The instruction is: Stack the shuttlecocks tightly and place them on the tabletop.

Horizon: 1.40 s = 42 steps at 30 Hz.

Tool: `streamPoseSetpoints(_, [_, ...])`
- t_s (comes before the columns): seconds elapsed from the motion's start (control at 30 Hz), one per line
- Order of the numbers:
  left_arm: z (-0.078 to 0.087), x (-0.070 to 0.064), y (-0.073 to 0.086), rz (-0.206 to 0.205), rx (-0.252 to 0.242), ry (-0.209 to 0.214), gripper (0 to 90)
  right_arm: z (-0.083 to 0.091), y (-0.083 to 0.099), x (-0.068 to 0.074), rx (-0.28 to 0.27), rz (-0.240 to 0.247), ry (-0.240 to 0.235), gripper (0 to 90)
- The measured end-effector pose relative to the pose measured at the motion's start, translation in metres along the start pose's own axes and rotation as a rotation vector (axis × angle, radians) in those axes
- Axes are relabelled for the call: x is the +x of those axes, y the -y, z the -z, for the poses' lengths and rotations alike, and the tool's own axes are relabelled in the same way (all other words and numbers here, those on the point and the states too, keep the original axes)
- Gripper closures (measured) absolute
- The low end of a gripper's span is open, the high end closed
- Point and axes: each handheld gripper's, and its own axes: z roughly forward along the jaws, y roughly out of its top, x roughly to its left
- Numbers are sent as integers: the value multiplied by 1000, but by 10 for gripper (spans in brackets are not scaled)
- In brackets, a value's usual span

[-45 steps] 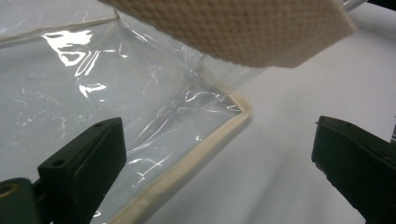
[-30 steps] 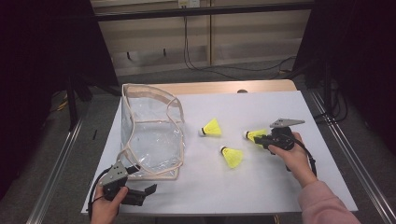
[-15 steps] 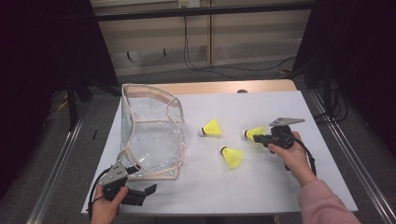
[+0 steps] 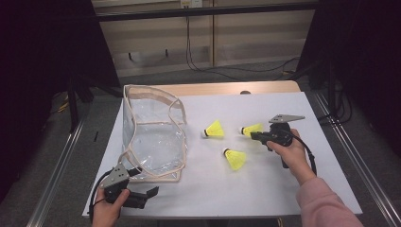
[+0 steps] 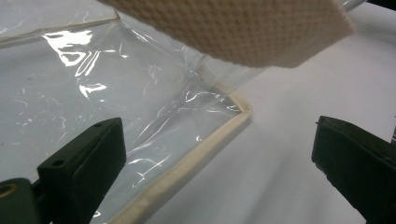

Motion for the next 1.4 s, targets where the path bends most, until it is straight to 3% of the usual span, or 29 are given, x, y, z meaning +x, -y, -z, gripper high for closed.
streamPoseSetpoints(0.37, [0,0,0,1,0,4,28,-4,-5,0,-8,-20,-8,891])
streamPoseSetpoints(0.9, [0,1,0,-1,0,4,28,-12,-15,5,-17,8,-27,891])
streamPoseSetpoints(1.4, [0,1,0,-1,5,10,28,-18,-20,8,-20,3,-30,891])
